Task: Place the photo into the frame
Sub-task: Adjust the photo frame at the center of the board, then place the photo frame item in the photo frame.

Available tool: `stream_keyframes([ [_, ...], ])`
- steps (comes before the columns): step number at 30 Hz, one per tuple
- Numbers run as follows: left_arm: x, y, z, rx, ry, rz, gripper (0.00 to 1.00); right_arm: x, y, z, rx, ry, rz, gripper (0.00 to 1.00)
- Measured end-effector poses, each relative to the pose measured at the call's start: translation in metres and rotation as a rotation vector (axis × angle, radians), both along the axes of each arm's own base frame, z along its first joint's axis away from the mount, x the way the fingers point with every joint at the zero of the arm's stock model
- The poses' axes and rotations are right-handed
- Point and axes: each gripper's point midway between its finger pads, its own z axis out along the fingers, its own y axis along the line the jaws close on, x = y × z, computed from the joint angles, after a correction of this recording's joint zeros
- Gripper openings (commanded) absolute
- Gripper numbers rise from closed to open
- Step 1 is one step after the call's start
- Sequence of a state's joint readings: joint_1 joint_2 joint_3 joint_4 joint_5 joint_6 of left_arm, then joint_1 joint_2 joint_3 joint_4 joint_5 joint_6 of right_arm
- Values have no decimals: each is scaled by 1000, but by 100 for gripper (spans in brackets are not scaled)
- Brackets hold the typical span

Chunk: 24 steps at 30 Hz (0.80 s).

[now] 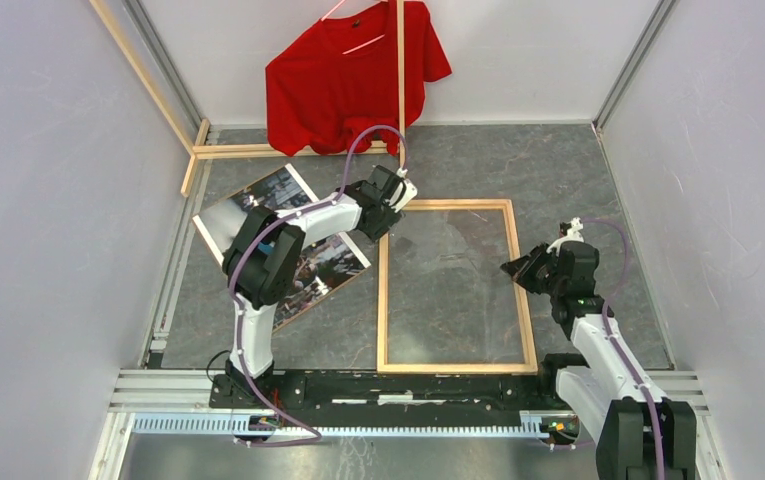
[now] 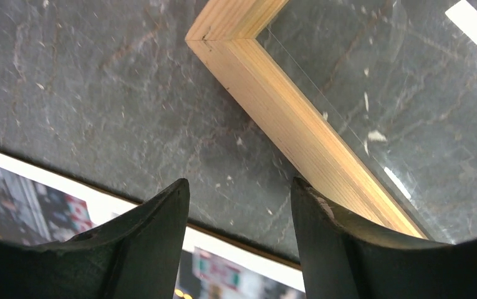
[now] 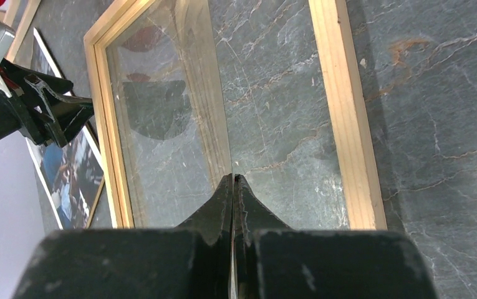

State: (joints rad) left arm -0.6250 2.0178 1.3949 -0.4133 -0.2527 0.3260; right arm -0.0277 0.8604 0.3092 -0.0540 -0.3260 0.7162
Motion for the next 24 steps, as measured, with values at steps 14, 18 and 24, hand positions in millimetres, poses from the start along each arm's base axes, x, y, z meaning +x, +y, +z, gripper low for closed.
stream_keyframes([
  [14, 27, 3, 7, -4, -36, 50, 69, 8, 22, 14, 35, -67, 21, 0],
  [18, 23, 17, 10, -25, -14, 77, 69, 13, 26, 44, 51, -144, 41, 0],
  [24, 1, 47, 34, -83, 14, 129, 69, 19, 35, 89, 100, -264, 76, 0],
])
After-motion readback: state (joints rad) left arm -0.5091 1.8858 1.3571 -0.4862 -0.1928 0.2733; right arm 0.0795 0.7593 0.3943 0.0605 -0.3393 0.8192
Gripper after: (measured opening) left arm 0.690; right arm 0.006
